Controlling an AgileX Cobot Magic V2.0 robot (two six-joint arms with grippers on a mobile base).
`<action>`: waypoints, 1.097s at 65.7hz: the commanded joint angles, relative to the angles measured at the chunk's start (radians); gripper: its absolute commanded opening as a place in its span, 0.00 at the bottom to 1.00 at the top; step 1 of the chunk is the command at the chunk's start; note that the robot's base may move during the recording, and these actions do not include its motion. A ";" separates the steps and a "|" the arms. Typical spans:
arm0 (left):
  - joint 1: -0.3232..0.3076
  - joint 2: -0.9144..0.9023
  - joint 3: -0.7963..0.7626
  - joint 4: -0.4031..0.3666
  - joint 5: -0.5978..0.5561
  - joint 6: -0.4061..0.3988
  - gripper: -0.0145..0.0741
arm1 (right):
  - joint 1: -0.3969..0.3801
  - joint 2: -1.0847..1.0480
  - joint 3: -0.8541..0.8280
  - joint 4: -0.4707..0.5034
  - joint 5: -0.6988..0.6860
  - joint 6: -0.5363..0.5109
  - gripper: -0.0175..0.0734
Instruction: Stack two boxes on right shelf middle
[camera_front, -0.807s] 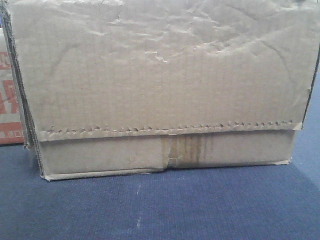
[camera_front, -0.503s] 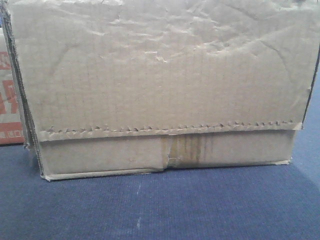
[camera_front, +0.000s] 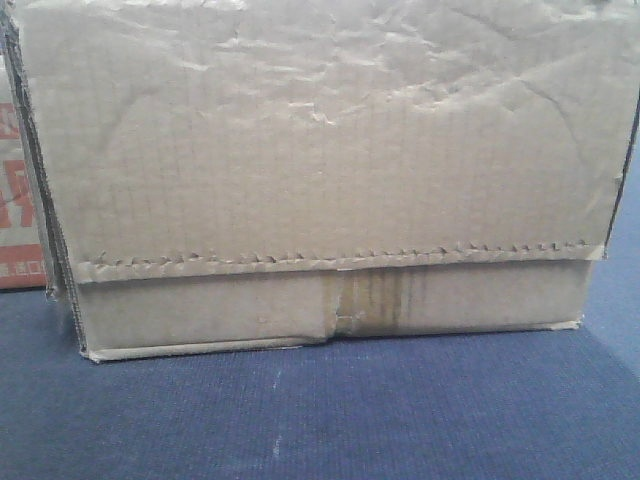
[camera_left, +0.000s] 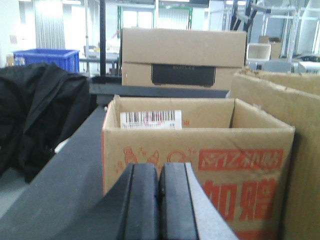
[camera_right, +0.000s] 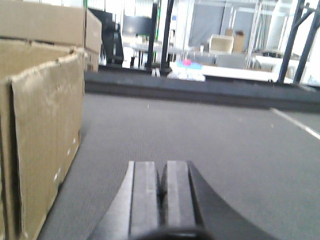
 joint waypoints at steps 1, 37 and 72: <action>0.000 -0.004 -0.003 -0.005 -0.100 0.000 0.04 | -0.004 -0.003 0.000 -0.007 -0.060 -0.002 0.02; 0.000 0.271 -0.780 -0.007 0.413 0.000 0.07 | -0.004 0.253 -0.697 -0.007 0.331 -0.002 0.04; -0.070 0.705 -1.015 0.059 0.652 0.000 0.77 | 0.000 0.694 -0.856 -0.007 0.342 -0.002 0.82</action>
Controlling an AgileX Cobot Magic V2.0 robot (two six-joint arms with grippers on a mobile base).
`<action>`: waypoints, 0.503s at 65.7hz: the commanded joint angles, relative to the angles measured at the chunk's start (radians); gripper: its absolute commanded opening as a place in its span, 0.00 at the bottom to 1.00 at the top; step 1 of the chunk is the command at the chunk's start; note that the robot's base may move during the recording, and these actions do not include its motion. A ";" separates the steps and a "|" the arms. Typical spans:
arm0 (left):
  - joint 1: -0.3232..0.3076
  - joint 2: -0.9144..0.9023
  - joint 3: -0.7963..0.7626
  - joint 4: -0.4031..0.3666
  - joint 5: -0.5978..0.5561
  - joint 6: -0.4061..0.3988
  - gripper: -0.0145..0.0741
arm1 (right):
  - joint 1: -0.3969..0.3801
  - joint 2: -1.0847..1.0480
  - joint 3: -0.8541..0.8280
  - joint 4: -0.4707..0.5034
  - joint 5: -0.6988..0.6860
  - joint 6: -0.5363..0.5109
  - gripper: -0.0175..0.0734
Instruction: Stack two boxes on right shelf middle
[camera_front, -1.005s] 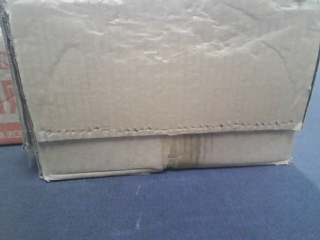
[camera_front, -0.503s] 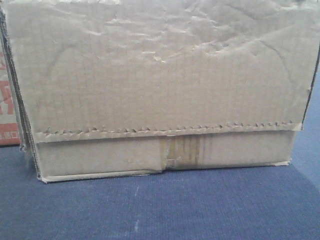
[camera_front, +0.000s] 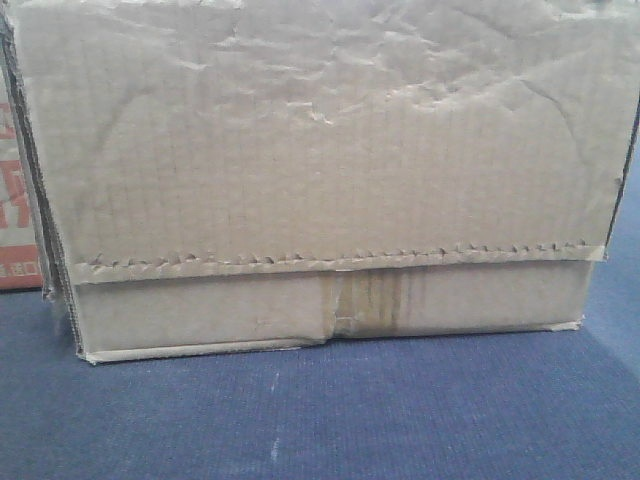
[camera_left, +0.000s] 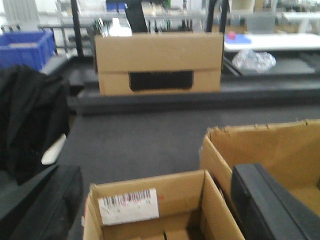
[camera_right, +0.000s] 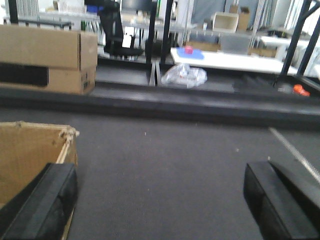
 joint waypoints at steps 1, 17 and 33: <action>-0.015 0.061 -0.007 0.013 0.034 0.000 0.76 | 0.000 0.031 -0.008 -0.007 -0.009 -0.002 0.82; -0.013 0.378 -0.185 0.040 0.316 0.000 0.76 | 0.032 0.044 -0.008 -0.007 -0.019 -0.002 0.82; 0.159 0.674 -0.482 0.012 0.567 0.085 0.76 | 0.062 0.044 -0.008 -0.007 -0.009 -0.002 0.82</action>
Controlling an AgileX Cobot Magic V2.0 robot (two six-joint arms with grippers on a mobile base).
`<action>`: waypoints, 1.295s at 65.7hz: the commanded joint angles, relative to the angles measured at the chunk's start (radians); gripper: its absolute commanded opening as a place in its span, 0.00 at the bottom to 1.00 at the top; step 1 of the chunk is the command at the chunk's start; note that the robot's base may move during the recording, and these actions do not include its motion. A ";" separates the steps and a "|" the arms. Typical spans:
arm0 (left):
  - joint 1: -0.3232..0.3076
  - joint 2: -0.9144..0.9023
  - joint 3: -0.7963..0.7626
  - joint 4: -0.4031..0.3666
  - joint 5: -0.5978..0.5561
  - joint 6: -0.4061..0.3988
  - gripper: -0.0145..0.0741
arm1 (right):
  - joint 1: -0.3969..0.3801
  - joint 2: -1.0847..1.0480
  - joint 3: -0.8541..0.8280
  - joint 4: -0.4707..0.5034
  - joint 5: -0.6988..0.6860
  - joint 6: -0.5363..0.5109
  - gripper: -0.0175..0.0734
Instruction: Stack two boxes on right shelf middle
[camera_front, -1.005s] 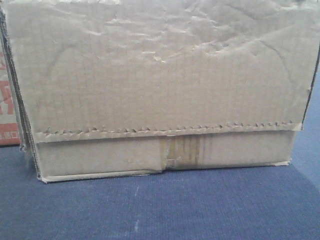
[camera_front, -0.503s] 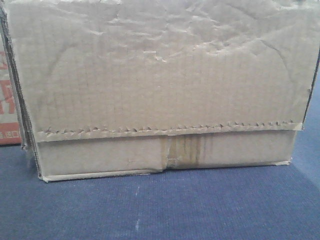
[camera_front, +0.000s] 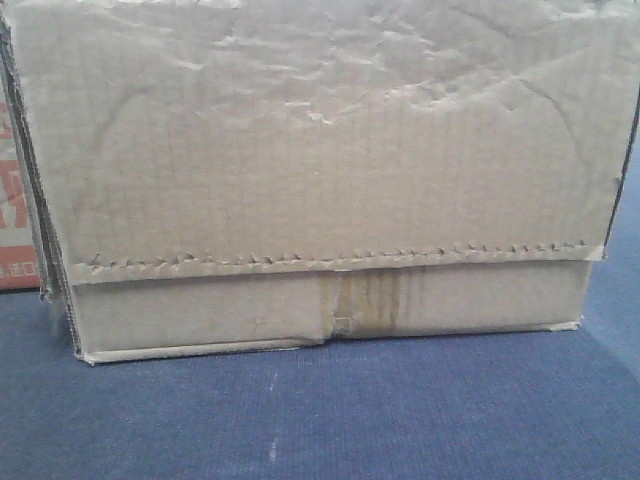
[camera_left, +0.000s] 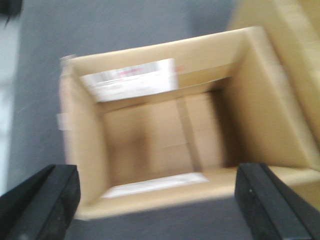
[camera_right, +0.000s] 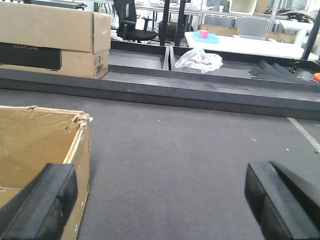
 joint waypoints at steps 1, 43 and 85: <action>0.072 0.075 -0.086 -0.034 0.053 0.057 0.76 | 0.009 0.001 -0.008 -0.007 -0.007 -0.002 0.82; 0.151 0.458 -0.132 -0.080 0.038 0.171 0.76 | 0.013 0.003 -0.008 -0.007 -0.002 -0.002 0.82; 0.151 0.426 -0.134 -0.072 0.051 0.125 0.04 | 0.013 0.003 -0.008 -0.007 0.007 -0.002 0.82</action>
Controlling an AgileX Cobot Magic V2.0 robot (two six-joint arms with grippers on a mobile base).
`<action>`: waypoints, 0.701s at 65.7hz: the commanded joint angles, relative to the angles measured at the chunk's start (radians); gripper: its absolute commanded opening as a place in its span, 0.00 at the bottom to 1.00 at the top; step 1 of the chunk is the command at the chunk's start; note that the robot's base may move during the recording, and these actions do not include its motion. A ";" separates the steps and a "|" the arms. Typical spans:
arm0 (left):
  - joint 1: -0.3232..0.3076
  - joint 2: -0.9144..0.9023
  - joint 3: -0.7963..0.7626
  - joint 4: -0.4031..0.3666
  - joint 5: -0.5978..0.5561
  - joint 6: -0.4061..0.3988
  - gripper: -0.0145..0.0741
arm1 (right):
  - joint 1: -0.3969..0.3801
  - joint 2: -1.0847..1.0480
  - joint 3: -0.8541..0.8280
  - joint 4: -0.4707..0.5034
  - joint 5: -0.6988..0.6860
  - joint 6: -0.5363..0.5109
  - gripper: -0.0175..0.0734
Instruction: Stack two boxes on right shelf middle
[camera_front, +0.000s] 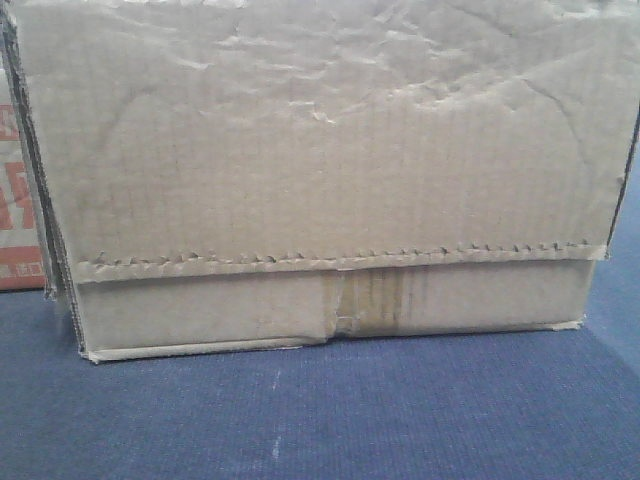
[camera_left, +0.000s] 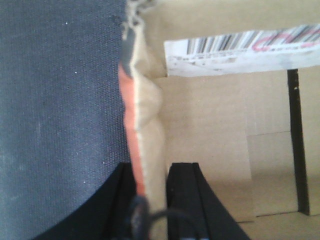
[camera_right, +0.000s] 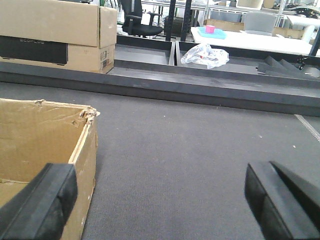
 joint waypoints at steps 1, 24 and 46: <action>0.000 -0.043 -0.009 0.007 0.009 -0.028 0.04 | 0.001 0.003 -0.008 -0.007 -0.009 -0.002 0.82; -0.002 -0.292 -0.015 0.114 -0.087 -0.168 0.04 | 0.001 0.003 -0.008 -0.007 0.006 -0.002 0.82; -0.004 -0.429 -0.224 -0.174 -0.031 -0.185 0.04 | 0.004 0.003 -0.008 -0.007 0.006 -0.002 0.82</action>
